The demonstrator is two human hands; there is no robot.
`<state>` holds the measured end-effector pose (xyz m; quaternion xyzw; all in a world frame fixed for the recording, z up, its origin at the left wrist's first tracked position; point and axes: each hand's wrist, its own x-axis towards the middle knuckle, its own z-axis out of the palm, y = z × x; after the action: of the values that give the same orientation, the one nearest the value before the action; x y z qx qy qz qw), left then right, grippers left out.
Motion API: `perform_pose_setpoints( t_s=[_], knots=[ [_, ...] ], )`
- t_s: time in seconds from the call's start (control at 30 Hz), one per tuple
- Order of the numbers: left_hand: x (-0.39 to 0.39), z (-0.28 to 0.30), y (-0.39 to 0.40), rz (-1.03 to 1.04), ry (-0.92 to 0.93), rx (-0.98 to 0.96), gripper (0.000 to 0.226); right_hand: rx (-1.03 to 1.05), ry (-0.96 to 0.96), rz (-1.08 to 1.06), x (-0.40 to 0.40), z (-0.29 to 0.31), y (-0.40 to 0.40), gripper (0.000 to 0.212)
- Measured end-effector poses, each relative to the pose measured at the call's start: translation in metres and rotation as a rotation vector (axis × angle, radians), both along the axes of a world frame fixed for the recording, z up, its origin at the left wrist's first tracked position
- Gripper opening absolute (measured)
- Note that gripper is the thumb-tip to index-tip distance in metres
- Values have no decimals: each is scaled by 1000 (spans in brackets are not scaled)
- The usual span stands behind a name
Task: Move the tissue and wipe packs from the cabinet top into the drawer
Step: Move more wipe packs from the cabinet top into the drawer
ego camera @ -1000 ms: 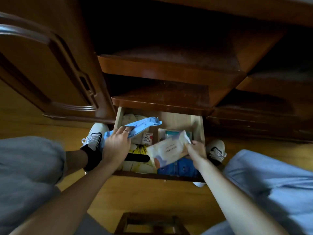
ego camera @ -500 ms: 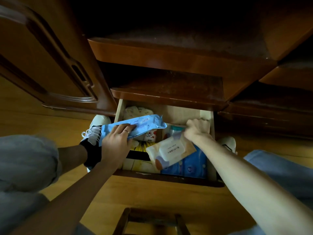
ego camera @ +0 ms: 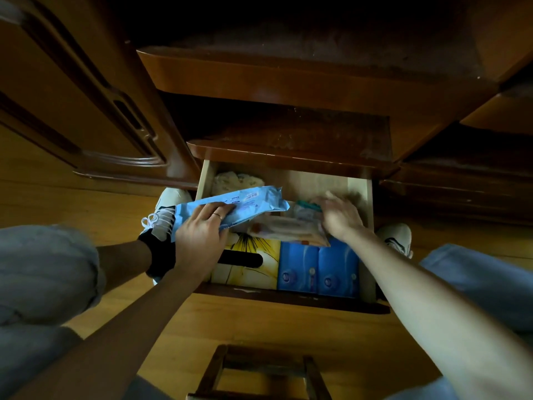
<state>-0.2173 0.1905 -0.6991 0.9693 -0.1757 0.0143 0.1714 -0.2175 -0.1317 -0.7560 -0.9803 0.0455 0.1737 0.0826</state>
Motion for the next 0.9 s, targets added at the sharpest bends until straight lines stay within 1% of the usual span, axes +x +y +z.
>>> perform_pose_setpoints(
  t_s=[0.03, 0.1, 0.17, 0.23, 0.3, 0.37, 0.47, 0.53, 0.6, 0.67, 0.73, 0.8, 0.9],
  knots=[
    [0, 0, 0, 3, 0, -1, 47, 34, -45, 0, -1, 7, -1, 34],
    [0, -1, 1, 14, -10, -13, 46, 43, -122, 32, 0, 20, 0, 34],
    [-1, -1, 3, 37, -25, -37, 44, 83, -148, 27, 4, 29, 6, 33],
    [-1, 0, 5, 68, -35, -70, 41, 249, -58, -100, 10, 38, 21, 31],
    [-1, 1, 7, 83, -34, -97, 40, 385, 56, -158, 16, 38, 36, 30],
    [-2, 3, 9, 97, -21, -117, 41, 340, 158, -88, 19, 33, 48, 34],
    [-4, 9, 9, 127, -37, -106, 41, 134, 283, 68, 16, 18, 57, 54],
    [-3, 12, 9, 128, -43, -113, 40, 80, 332, 69, 14, 12, 59, 64],
    [-1, 13, 10, 125, -36, -123, 39, 44, 323, 69, 17, 9, 60, 66],
    [0, 10, 11, 123, -32, -124, 39, -36, 279, 140, 22, 8, 59, 69],
    [2, 7, 11, 126, -32, -125, 39, -119, 258, 221, 25, 9, 57, 67],
    [3, 3, 11, 129, -39, -135, 39, -118, 247, 252, 23, 7, 55, 66],
    [4, 0, 11, 137, -50, -127, 39, 73, 267, 129, 15, 3, 52, 69]
  ],
)
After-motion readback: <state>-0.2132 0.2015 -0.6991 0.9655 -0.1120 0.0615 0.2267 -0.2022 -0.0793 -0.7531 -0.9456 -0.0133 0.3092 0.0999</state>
